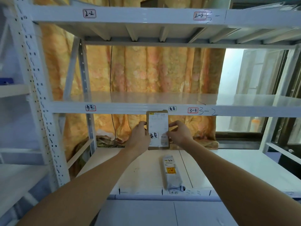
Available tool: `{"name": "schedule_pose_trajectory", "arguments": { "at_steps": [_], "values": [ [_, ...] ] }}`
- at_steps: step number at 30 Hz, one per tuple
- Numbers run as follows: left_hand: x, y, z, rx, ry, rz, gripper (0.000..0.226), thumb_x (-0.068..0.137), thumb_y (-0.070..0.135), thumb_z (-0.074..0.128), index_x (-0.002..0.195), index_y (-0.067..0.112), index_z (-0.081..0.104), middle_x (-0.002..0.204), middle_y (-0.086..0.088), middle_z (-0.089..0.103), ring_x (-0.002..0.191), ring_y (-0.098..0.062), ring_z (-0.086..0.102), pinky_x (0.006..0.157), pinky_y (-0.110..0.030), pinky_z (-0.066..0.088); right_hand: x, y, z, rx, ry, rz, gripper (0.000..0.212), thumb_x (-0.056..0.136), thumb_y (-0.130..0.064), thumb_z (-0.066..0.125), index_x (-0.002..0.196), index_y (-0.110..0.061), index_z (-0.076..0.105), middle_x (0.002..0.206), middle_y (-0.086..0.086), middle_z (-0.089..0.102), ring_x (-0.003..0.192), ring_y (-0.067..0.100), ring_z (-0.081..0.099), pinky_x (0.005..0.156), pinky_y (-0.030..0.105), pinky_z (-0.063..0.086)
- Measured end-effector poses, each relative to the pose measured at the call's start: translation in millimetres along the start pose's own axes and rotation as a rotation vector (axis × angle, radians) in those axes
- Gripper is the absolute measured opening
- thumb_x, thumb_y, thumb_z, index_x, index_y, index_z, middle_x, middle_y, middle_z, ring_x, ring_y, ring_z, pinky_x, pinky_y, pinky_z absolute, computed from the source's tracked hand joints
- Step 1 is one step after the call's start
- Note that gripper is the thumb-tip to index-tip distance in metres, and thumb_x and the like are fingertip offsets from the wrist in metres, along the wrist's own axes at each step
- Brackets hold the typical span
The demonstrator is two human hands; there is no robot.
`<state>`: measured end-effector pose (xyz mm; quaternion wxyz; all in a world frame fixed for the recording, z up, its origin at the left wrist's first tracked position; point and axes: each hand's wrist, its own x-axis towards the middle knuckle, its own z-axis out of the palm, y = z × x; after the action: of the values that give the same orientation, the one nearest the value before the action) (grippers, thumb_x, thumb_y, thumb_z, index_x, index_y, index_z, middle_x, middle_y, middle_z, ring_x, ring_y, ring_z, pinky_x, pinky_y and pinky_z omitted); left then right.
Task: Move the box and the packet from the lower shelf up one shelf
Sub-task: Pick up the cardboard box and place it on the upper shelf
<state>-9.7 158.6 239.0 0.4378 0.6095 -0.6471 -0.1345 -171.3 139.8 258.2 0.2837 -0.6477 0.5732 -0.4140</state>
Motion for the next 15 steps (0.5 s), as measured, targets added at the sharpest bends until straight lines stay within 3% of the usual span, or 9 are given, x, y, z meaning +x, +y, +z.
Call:
{"name": "schedule_pose_trajectory", "arguments": {
  "at_steps": [3, 5, 7, 10, 15],
  "values": [
    [11, 18, -17, -0.021, 0.116, 0.021, 0.036, 0.1, 0.02, 0.037, 0.135, 0.017, 0.042, 0.106, -0.007, 0.06, 0.083, -0.022, 0.063, 0.067, -0.049, 0.057, 11, -20, -9, 0.034, 0.036, -0.073, 0.023, 0.082, -0.022, 0.063, 0.103, -0.026, 0.058, 0.092, 0.0, 0.072, 0.078, 0.025, 0.071, 0.077, 0.05, 0.06],
    [21, 31, -38, -0.082, 0.247, 0.021, 0.023, 0.101, 0.021, 0.038, 0.123, 0.016, 0.044, 0.092, -0.002, 0.058, 0.083, -0.027, 0.065, 0.07, -0.055, 0.057, 18, -46, -9, 0.148, 0.046, -0.134, 0.022, 0.083, -0.021, 0.062, 0.105, -0.023, 0.06, 0.092, 0.002, 0.072, 0.08, 0.025, 0.07, 0.075, 0.045, 0.059],
    [33, 38, -64, -0.13, 0.388, 0.013, 0.011, 0.102, 0.021, 0.04, 0.111, 0.015, 0.044, 0.079, 0.005, 0.054, 0.076, -0.03, 0.063, 0.062, -0.05, 0.053, 26, -75, -2, 0.274, 0.042, -0.196, 0.021, 0.084, -0.017, 0.063, 0.105, -0.018, 0.06, 0.092, 0.006, 0.072, 0.083, 0.026, 0.07, 0.076, 0.046, 0.058],
    [58, 34, -112, -0.085, 0.532, -0.027, 0.023, 0.102, 0.025, 0.039, 0.107, 0.011, 0.056, 0.083, -0.001, 0.059, 0.062, -0.013, 0.051, 0.052, -0.033, 0.04, 38, -120, 24, 0.374, -0.025, -0.266, 0.022, 0.083, -0.013, 0.067, 0.105, -0.015, 0.063, 0.089, 0.006, 0.071, 0.078, 0.024, 0.065, 0.079, 0.047, 0.058],
    [106, -13, -177, -0.08, 0.52, -0.147, 0.024, 0.098, 0.022, 0.039, 0.087, 0.017, 0.061, 0.077, 0.0, 0.052, 0.072, -0.024, 0.046, 0.07, -0.033, 0.039, 73, -173, 93, 0.409, -0.084, -0.307, 0.03, 0.083, -0.017, 0.069, 0.112, -0.01, 0.068, 0.107, 0.007, 0.07, 0.102, 0.028, 0.067, 0.088, 0.047, 0.058]
  ]
}}
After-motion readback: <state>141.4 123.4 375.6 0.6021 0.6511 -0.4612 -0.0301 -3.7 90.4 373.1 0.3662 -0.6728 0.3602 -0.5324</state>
